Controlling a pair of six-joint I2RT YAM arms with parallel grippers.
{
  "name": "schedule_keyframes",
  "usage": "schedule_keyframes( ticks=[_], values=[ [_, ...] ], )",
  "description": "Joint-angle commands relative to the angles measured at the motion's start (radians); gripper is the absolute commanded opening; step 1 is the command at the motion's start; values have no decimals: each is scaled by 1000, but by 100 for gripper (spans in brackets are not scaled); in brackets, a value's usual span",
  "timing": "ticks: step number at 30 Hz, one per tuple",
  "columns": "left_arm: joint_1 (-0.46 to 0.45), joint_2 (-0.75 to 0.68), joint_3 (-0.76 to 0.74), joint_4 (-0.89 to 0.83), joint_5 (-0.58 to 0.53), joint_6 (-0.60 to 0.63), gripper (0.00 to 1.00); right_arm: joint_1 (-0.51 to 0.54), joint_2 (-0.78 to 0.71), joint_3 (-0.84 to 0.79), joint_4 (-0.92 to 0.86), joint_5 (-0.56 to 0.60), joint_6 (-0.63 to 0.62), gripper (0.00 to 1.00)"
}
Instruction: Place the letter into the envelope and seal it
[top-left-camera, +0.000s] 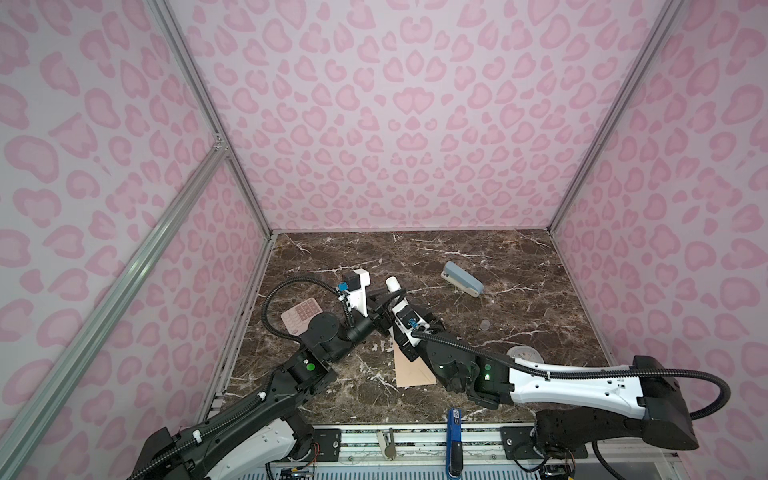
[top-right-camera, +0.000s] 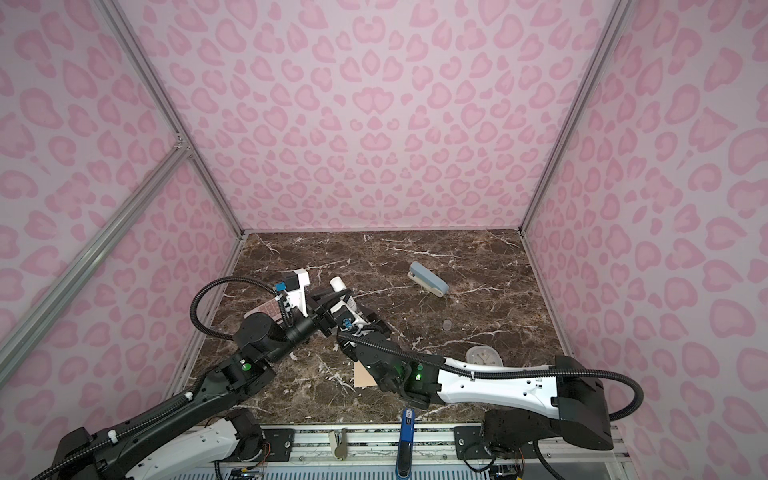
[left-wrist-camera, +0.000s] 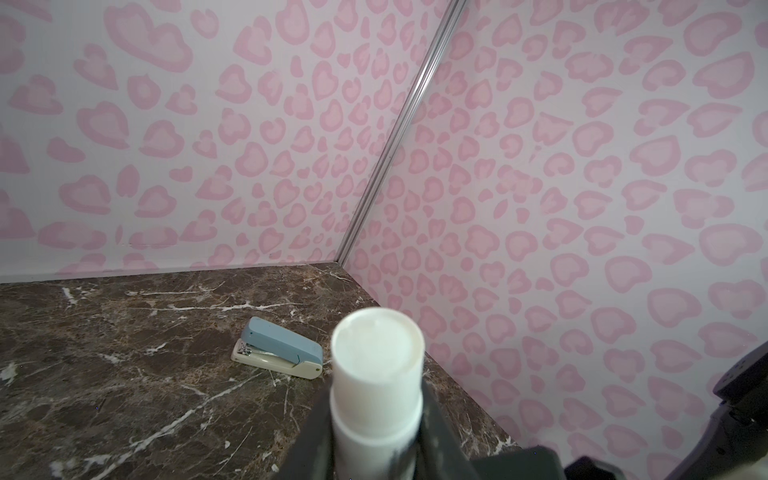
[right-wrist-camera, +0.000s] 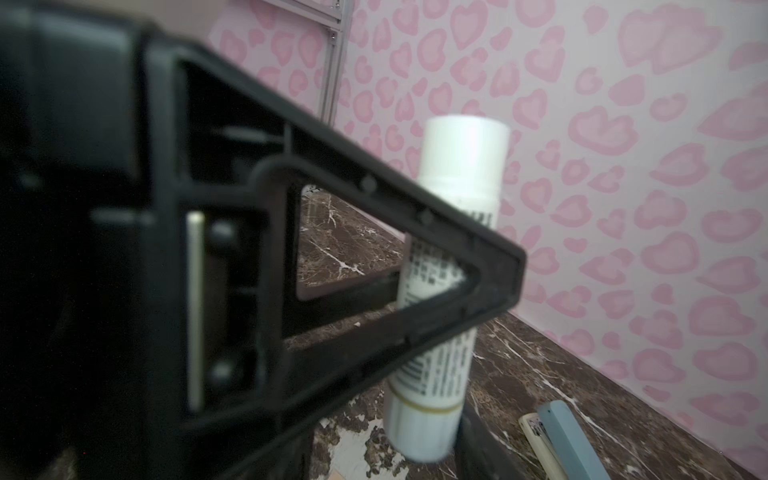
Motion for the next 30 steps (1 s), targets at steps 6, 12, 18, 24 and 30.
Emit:
schedule_keyframes(
  ticks=[6, 12, 18, 24, 30],
  values=[
    [2, -26, 12, 3, 68, 22, 4, -146, -199, -160, -9, -560, 62, 57],
    [9, -8, 34, 34, 286, 21, 4, -284, -296, -216, 77, -856, 136, 55],
    [10, 18, 44, 66, 423, 8, 4, -332, -311, -213, 106, -983, 165, 53],
    [10, 21, 54, 61, 430, 14, 4, -333, -308, -198, 90, -1033, 158, 47],
    [9, 33, 57, 66, 428, 14, 4, -335, -304, -199, 84, -1030, 157, 33]
  ],
)
